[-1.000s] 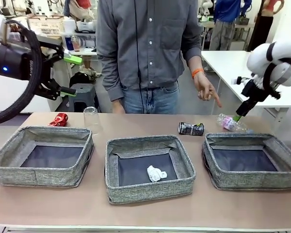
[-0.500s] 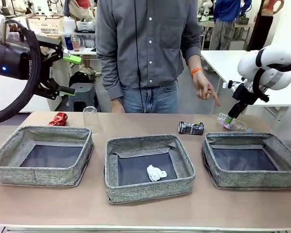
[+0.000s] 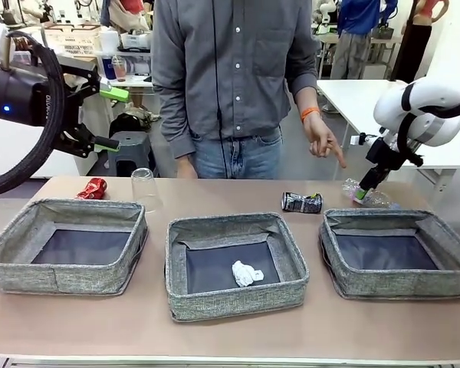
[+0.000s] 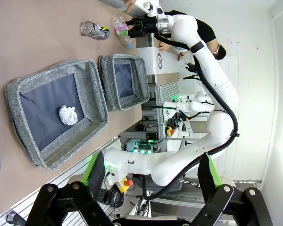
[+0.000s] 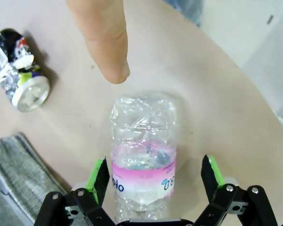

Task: Sort the waste into the appropriate baskets.
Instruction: Pick up the waste item pointed out by the person.

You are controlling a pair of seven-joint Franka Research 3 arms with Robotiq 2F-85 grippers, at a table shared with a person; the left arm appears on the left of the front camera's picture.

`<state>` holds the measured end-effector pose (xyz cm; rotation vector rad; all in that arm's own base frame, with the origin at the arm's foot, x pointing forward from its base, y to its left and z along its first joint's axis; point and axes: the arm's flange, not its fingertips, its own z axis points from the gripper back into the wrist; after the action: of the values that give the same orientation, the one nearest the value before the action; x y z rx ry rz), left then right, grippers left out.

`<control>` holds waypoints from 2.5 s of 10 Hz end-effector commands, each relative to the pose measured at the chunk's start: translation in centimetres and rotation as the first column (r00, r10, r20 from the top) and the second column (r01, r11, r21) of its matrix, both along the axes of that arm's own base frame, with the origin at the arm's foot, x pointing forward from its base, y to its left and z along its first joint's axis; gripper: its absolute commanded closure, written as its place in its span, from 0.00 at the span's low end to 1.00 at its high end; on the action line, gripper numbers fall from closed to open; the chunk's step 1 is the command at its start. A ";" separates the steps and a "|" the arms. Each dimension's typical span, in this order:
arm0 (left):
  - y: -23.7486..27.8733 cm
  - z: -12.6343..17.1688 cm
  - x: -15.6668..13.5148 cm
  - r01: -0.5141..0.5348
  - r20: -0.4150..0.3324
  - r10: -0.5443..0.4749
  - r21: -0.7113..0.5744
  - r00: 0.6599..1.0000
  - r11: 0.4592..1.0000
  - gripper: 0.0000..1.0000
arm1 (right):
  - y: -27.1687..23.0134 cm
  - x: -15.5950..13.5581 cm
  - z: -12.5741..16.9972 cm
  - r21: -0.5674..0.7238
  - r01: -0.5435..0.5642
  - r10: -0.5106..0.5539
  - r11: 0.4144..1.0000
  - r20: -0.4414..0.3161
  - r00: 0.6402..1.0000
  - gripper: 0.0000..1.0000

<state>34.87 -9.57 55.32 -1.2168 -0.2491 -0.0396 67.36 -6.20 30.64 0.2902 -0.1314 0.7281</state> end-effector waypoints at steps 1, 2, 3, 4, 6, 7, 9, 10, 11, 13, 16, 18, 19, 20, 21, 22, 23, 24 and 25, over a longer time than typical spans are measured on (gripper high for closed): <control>-0.3 -0.3 -0.1 -0.005 0.026 0.006 -0.023 1.000 1.000 0.00 | 0.2 0.8 0.4 -0.013 0.024 -0.024 1.000 -0.041 0.999 0.00; -0.3 -0.3 -0.1 -0.005 0.026 0.006 -0.023 1.000 1.000 0.00 | 0.3 0.9 0.4 -0.015 0.021 -0.022 1.000 -0.044 0.999 0.26; -0.3 -0.3 -0.1 -0.005 0.026 0.006 -0.023 1.000 1.000 0.00 | 0.3 0.9 0.4 -0.022 0.024 -0.025 0.999 -0.052 0.998 0.44; -0.3 -0.3 -0.1 -0.005 0.026 0.006 -0.023 1.000 1.000 0.00 | 0.3 0.9 0.4 -0.031 0.024 -0.026 0.999 -0.059 0.998 0.77; -0.3 -0.3 -0.1 -0.005 0.026 0.006 -0.023 1.000 1.000 0.00 | 0.3 0.9 0.4 -0.034 0.027 -0.029 0.999 -0.061 0.998 1.00; -0.3 -0.3 -0.1 -0.005 0.026 0.006 -0.023 1.000 1.000 0.00 | 0.3 0.9 0.4 -0.033 0.030 -0.032 0.999 -0.063 0.997 1.00; -0.3 -0.3 -0.1 -0.005 0.026 0.006 -0.023 1.000 1.000 0.00 | 0.2 0.9 0.5 -0.042 0.034 -0.037 0.999 -0.067 0.997 1.00; -0.3 -0.3 -0.1 -0.005 0.026 0.006 -0.023 1.000 1.000 0.00 | 0.2 1.0 0.5 -0.034 0.044 -0.047 0.998 -0.075 0.996 1.00; -0.3 -0.3 -0.1 -0.005 0.026 0.006 -0.023 1.000 1.000 0.00 | -0.1 1.0 0.6 -0.025 0.050 -0.052 0.998 -0.085 0.995 1.00; -0.3 -0.3 -0.1 -0.005 0.026 0.006 -0.023 1.000 1.000 0.00 | -0.5 0.9 1.4 -0.016 0.072 -0.073 0.997 -0.061 0.995 1.00; -0.3 -0.3 -0.1 -0.005 0.026 0.006 -0.023 1.000 1.000 0.00 | -1.1 -0.5 6.7 -0.008 0.133 -0.133 0.991 0.018 0.991 1.00; -0.3 -0.3 -0.1 -0.005 0.026 0.006 -0.023 1.000 1.000 0.00 | -0.3 -4.2 14.6 -0.021 0.253 -0.249 0.967 0.124 0.961 1.00; -0.3 -0.3 -0.1 -0.005 0.026 0.006 -0.023 1.000 1.000 0.00 | 0.9 -6.5 17.3 -0.041 0.341 -0.333 0.939 0.128 0.934 1.00; -0.3 -0.3 -0.1 -0.005 0.026 0.006 -0.023 1.000 1.000 0.00 | 2.2 -9.1 19.1 -0.003 0.517 -0.516 0.856 0.064 0.854 1.00; -0.3 -0.3 -0.1 -0.005 0.026 0.006 -0.023 1.000 1.000 0.00 | 3.0 -11.3 19.6 0.051 0.680 -0.680 0.731 -0.023 0.733 1.00; -0.3 -0.3 -0.1 -0.005 0.026 0.006 -0.023 1.000 1.000 0.00 | 3.5 -13.0 19.6 0.041 0.769 -0.765 0.638 -0.080 0.639 1.00; -0.3 -0.3 -0.1 -0.005 0.026 0.006 -0.023 1.000 1.000 0.00 | 4.1 -15.0 19.5 -0.012 0.827 -0.821 0.562 -0.126 0.556 1.00; -0.3 -0.3 -0.1 -0.005 0.026 0.006 -0.023 1.000 1.000 0.00 | 4.4 -16.9 19.2 -0.059 0.845 -0.842 0.531 -0.152 0.518 1.00; -0.3 -0.3 -0.1 -0.005 0.026 0.006 -0.023 1.000 1.000 0.00 | 4.2 -18.4 19.1 -0.014 0.833 -0.826 0.554 -0.138 0.547 1.00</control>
<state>34.87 -9.60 55.34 -1.2161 -0.2496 -0.0403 50.33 -2.35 49.41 0.2687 -0.1064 -0.2666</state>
